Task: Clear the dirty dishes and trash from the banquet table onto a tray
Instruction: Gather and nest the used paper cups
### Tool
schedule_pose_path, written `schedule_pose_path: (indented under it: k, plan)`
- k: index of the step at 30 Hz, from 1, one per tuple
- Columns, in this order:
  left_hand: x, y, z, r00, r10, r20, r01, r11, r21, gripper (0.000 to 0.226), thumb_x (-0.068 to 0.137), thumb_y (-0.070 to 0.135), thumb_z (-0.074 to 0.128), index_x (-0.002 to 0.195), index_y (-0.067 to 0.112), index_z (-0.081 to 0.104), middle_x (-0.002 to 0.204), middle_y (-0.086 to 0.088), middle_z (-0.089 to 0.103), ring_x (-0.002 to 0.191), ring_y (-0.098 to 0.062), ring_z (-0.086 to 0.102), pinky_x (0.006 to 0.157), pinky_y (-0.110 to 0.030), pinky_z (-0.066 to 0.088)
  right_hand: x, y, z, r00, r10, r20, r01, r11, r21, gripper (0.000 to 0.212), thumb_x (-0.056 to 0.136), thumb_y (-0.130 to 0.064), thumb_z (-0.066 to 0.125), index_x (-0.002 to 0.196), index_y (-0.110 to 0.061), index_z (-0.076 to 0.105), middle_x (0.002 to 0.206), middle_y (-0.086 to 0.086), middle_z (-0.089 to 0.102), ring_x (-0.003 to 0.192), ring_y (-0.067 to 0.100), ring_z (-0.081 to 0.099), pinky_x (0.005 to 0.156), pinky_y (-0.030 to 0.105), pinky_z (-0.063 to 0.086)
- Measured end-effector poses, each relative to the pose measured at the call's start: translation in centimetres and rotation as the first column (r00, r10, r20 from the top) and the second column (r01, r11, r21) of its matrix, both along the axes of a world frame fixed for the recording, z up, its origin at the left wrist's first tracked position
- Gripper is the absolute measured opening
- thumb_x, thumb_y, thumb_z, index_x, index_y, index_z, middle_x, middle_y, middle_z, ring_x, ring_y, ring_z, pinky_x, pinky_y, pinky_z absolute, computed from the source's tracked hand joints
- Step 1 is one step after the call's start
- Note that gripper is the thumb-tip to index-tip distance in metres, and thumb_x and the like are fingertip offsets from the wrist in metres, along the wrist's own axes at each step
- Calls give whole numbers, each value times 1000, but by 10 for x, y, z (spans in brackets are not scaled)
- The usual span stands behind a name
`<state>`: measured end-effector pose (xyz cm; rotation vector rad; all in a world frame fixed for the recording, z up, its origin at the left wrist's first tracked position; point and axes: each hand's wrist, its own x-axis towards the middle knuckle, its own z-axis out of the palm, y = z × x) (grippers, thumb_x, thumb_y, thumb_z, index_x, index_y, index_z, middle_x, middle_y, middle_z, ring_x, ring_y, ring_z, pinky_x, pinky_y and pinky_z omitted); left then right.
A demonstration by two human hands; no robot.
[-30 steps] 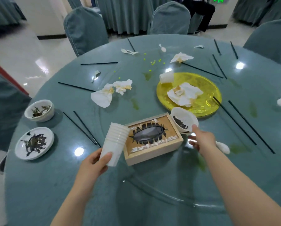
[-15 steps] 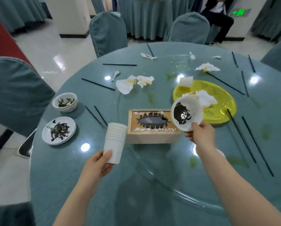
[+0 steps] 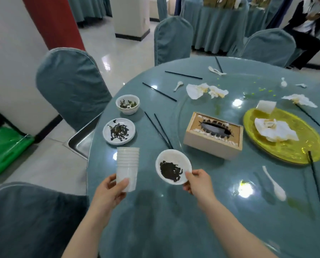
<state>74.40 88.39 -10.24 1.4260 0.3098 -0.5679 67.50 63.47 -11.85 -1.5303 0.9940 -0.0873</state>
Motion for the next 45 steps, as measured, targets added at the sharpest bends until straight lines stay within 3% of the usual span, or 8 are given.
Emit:
schedule_pose_path:
  k: [9, 14, 18, 23, 26, 31, 35, 45]
  plan:
    - [55, 44, -38, 998, 42, 40, -48, 986, 157, 50, 79, -6, 68, 124, 9, 52, 113, -13, 64, 97, -27, 63, 85, -38, 50, 64, 36, -15, 1000, 10, -28, -9, 1000, 25, 11, 94, -18, 54, 93, -7, 53, 64, 10, 65, 43, 13, 55, 39, 20, 38]
    - [107, 50, -63, 980, 41, 196, -97, 954, 285, 54, 72, -1, 78, 118, 10, 52, 111, -5, 66, 100, -18, 63, 80, -28, 48, 115, 32, -13, 1000, -27, 2, 27, 998, 48, 17, 95, -20, 53, 102, -5, 51, 74, 14, 67, 49, 15, 57, 42, 22, 40]
    - [137, 41, -80, 933, -105, 344, -44, 915, 400, 60, 72, 22, 82, 122, 28, 48, 109, 17, 64, 100, 1, 60, 83, -28, 49, 159, 32, -15, 1000, -22, 13, 21, 998, 53, 23, 95, -20, 53, 107, 0, 53, 79, 16, 68, 52, 15, 57, 46, 24, 41]
    - [147, 31, -97, 823, -342, 453, -127, 667, 734, 49, 74, 66, 59, 110, 38, 42, 86, 22, 47, 95, -12, 50, 69, -33, 43, 225, 37, -16, 998, 1, 59, -3, 1000, 26, 27, 95, -19, 53, 110, 3, 55, 77, 16, 68, 45, 10, 56, 40, 20, 40]
    - [151, 26, -97, 834, -345, 431, -119, 650, 750, 57, 73, 69, 57, 114, 32, 46, 92, 13, 51, 103, -23, 53, 82, -42, 50, 272, 36, -9, 989, -32, 145, 32, 999, 6, 26, 94, -21, 55, 110, 0, 51, 70, 12, 67, 42, 6, 57, 41, 19, 41]
    - [154, 23, -101, 840, -368, 399, -93, 627, 773, 85, 74, 65, 63, 141, 19, 38, 141, -3, 48, 132, -24, 42, 104, -43, 40, 342, 44, -4, 974, -14, 226, 6, 999, 36, 23, 94, -21, 55, 107, -2, 51, 65, 8, 64, 40, 6, 56, 39, 18, 42]
    - [156, 23, -103, 818, -401, 413, -114, 591, 798, 89, 74, 65, 64, 143, 15, 38, 145, -2, 44, 136, -21, 38, 107, -41, 36, 374, 49, -9, 981, 11, 193, -30, 995, 98, 22, 92, -27, 60, 91, -6, 54, 67, 9, 66, 40, 9, 56, 42, 19, 45]
    - [156, 23, -108, 793, -427, 434, -173, 526, 833, 87, 73, 57, 71, 137, 5, 47, 139, -10, 52, 133, -29, 45, 106, -45, 40, 370, 44, -14, 989, 109, 100, -105, 993, -46, 15, 90, -24, 62, 79, -18, 54, 69, -1, 66, 47, 9, 55, 44, 19, 43]
